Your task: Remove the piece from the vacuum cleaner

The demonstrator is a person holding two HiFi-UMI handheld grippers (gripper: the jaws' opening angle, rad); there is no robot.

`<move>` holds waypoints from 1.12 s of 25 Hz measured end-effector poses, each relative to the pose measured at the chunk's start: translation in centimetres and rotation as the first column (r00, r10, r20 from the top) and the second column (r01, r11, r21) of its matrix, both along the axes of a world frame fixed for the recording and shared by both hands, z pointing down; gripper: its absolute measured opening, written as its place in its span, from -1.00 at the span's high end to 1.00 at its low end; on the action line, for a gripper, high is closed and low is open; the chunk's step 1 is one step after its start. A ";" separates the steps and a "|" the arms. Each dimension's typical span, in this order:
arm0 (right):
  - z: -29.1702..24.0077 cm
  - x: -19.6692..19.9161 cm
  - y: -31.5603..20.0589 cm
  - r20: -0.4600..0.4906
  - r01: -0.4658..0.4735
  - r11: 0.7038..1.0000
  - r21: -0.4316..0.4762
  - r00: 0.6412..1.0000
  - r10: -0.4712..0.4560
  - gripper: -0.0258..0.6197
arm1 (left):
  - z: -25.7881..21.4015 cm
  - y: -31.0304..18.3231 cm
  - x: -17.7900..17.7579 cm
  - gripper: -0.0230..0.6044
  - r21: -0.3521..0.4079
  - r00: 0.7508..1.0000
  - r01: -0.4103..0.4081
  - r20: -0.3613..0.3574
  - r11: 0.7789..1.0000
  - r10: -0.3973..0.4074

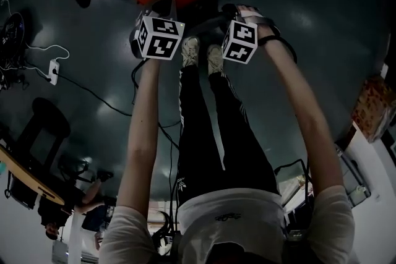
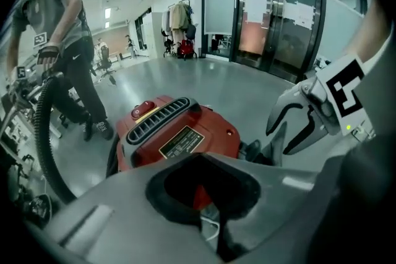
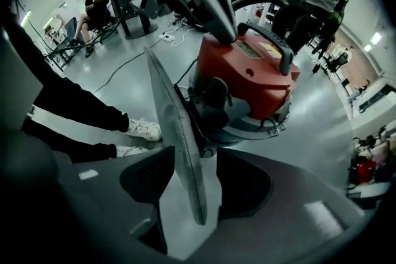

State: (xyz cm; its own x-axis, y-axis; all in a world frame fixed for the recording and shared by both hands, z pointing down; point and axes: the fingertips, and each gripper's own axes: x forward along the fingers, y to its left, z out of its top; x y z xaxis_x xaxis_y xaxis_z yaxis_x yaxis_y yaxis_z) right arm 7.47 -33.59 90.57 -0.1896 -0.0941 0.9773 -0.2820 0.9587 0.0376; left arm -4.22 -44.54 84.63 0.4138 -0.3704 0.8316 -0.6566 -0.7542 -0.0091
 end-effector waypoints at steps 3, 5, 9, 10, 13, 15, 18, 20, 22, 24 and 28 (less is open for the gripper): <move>2.0 0.2 0.3 -0.076 0.015 0.999 -0.046 0.997 -0.018 0.30 | 0.0 0.0 0.0 0.93 -0.017 1.000 -0.001 0.004 1.000 0.001; 2.7 0.2 0.5 -0.111 0.036 0.997 -0.063 0.993 -0.043 0.67 | 0.0 -0.1 0.0 0.93 -0.016 1.000 0.011 -0.004 1.000 -0.011; 2.6 0.2 0.8 -0.108 0.028 0.998 -0.053 0.994 -0.033 0.81 | 0.0 -0.2 0.0 0.93 -0.021 1.000 0.026 -0.014 0.999 -0.026; 2.5 0.1 0.9 -0.102 0.026 0.998 -0.054 0.994 -0.031 0.81 | 0.0 -0.2 -0.1 0.93 -0.023 1.000 0.027 -0.015 0.999 -0.027; 2.4 0.1 1.2 -0.095 0.041 0.998 -0.053 0.994 -0.046 0.81 | 0.1 -0.2 -0.1 0.93 -0.028 1.000 0.029 -0.011 0.999 -0.029; 2.4 0.1 1.5 -0.090 0.046 0.998 -0.047 0.995 -0.050 0.81 | 0.2 -0.2 -0.1 0.93 -0.026 1.000 0.028 -0.003 0.999 -0.028; 2.0 0.3 2.2 -0.082 0.067 0.997 -0.042 0.994 -0.070 0.81 | 0.1 -0.1 0.0 0.93 -0.020 1.000 0.027 0.005 0.999 -0.027; 1.8 0.3 2.9 -0.075 0.083 0.996 -0.040 0.994 -0.086 0.81 | 0.1 -0.1 -0.1 0.93 -0.022 1.000 0.031 0.004 0.999 -0.031; 1.7 0.2 3.5 -0.069 0.088 0.995 -0.037 0.994 -0.090 0.81 | 0.1 -0.2 -0.2 0.93 -0.026 0.999 0.033 0.002 0.999 -0.033; 1.7 0.1 3.9 -0.064 0.078 0.996 -0.035 0.995 -0.080 0.81 | 0.1 -0.2 -0.2 0.93 -0.029 0.999 0.032 0.005 0.999 -0.032; 1.5 0.2 4.1 -0.056 0.057 0.998 -0.032 0.997 -0.059 0.81 | 0.1 -0.2 -0.1 0.93 -0.028 0.999 0.034 0.009 0.999 -0.033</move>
State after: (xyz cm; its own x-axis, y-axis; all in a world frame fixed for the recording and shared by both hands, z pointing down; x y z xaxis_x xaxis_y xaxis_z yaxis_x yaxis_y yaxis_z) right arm 7.63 -29.52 92.09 -0.1382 -0.0542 0.9889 -0.2239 0.9744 0.0221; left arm -4.32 -44.71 84.72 0.3943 -0.3600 0.8456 -0.6815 -0.7318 0.0062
